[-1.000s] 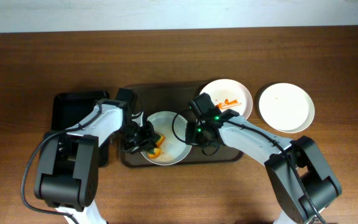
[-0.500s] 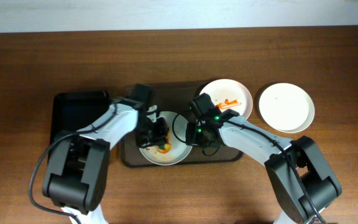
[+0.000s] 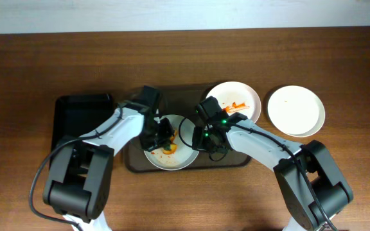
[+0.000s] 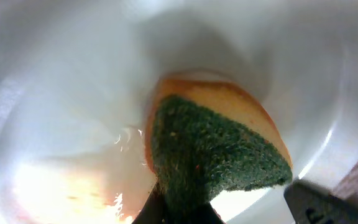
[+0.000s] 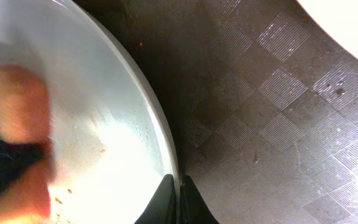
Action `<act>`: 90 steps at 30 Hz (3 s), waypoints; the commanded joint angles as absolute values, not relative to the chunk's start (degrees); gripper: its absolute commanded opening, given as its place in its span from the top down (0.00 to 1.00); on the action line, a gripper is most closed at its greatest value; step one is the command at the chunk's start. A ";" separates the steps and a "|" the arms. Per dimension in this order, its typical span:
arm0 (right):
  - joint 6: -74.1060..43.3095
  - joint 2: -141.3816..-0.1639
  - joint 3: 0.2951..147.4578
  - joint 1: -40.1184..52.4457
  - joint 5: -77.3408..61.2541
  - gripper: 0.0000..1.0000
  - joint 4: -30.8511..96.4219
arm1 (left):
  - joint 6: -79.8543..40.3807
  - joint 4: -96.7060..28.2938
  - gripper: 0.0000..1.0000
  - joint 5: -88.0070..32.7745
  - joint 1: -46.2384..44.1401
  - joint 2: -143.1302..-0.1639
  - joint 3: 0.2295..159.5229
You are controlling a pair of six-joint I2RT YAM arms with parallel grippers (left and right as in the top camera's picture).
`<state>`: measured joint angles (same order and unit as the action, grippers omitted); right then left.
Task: Clean dirty plates on tray and stack at the side
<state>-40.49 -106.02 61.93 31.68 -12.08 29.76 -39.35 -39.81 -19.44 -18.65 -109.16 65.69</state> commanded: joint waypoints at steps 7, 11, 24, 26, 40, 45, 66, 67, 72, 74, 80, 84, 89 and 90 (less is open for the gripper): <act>-40.97 -106.26 61.71 31.42 -11.33 0.96 29.98 | -28.71 -40.10 1.00 -8.78 -12.21 -106.30 66.83; -40.95 -106.28 61.69 31.42 -11.33 0.96 29.78 | -23.94 -40.07 1.00 -10.13 -12.14 -100.57 66.92; -40.75 -111.02 61.71 31.44 -11.77 0.96 25.56 | -21.34 -43.57 1.00 -3.51 -3.66 -93.95 66.81; -40.73 -111.00 61.71 31.46 -11.79 0.96 23.55 | -21.32 -43.55 1.00 -2.98 -3.14 -93.95 66.81; -27.16 -106.72 71.68 31.48 -2.92 0.96 31.16 | -21.32 -43.53 1.00 -1.39 -3.07 -93.95 66.81; -25.61 -106.67 80.44 31.48 7.38 0.96 36.97 | -21.34 -43.46 1.00 -0.99 -3.07 -93.95 66.81; -23.40 -106.69 92.33 44.27 43.29 0.96 41.15 | -21.39 -42.92 1.00 -0.01 0.23 -93.95 66.81; -23.38 -106.69 92.33 44.49 44.42 0.96 41.19 | -21.39 -42.92 1.00 -0.01 0.23 -93.95 66.81; -22.70 -106.69 92.36 44.69 49.98 0.96 41.17 | -21.58 -42.89 1.00 -0.01 0.23 -93.95 66.81; -22.70 -106.69 92.42 44.77 52.47 0.96 41.12 | -21.58 -42.89 1.00 0.01 0.23 -93.95 66.81; -22.76 -106.69 93.58 48.82 55.70 0.96 41.12 | -21.58 -42.89 1.00 0.01 0.23 -93.95 66.81; -22.76 -106.72 93.56 50.94 63.57 0.96 41.12 | -21.58 -42.89 1.00 0.01 0.23 -93.95 66.81; -22.74 -106.72 93.56 49.84 63.53 0.96 40.95 | -21.58 -42.89 1.00 0.01 0.23 -93.95 66.81; -22.74 -106.72 93.56 49.87 63.13 0.96 40.97 | -21.58 -42.89 1.00 -0.01 0.23 -93.95 66.81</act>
<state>-22.26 -108.60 91.88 50.52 60.69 41.28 -22.04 -43.07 -0.58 -0.12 -94.72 66.13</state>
